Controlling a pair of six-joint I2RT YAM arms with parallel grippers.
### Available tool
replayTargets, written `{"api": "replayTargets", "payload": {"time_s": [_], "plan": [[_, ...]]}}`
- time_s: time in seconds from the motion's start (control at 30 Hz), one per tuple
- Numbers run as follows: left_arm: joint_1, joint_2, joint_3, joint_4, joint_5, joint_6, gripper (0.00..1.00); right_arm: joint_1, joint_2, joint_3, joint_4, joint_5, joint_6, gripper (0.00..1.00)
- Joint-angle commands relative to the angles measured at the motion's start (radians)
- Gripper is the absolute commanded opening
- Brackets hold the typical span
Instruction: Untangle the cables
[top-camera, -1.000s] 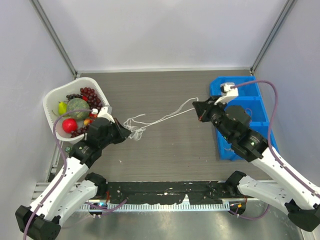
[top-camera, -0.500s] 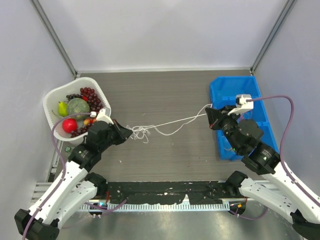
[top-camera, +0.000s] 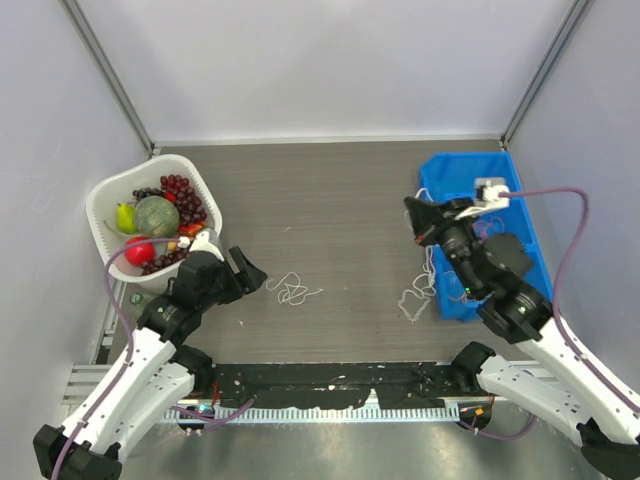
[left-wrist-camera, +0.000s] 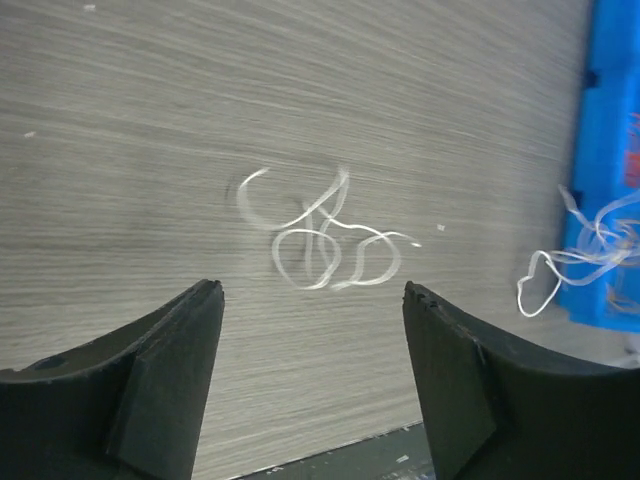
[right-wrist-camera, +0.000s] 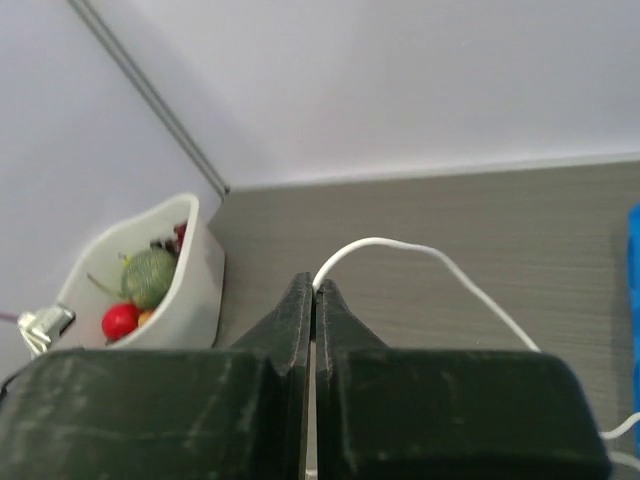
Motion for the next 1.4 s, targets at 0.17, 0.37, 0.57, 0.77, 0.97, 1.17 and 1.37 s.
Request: {"api": "replayTargets", "payload": {"time_s": [0.17, 0.37, 0.57, 0.77, 0.97, 1.17, 1.37], "plan": [[-0.017, 0.203, -0.031, 0.367, 0.418, 0.007, 0.93, 0.002, 0.098, 0.067, 0.021, -0.245, -0.072, 0.01], [-0.077, 0.389, 0.067, 0.373, 0.362, 0.074, 0.9, 0.001, 0.129, 0.104, 0.053, -0.352, -0.078, 0.01], [-0.106, 0.446, 0.055, 0.286, 0.17, 0.085, 0.89, 0.001, 0.141, 0.04, 0.004, -0.217, -0.013, 0.01], [-0.118, 0.573, 0.057, 0.37, 0.188, 0.115, 0.87, 0.001, 0.173, -0.101, -0.054, -0.124, 0.093, 0.01], [-0.121, 0.756, 0.136, 0.333, 0.261, 0.146, 0.5, 0.001, 0.219, -0.181, -0.174, -0.055, 0.175, 0.08], [-0.12, 0.618, 0.171, 0.183, 0.239, 0.203, 0.0, -0.001, 0.242, -0.191, -0.201, -0.111, 0.161, 0.5], [-0.118, 0.367, 0.194, 0.212, 0.377, 0.231, 0.0, -0.001, 0.363, -0.102, -0.218, -0.231, 0.045, 0.61]]}}
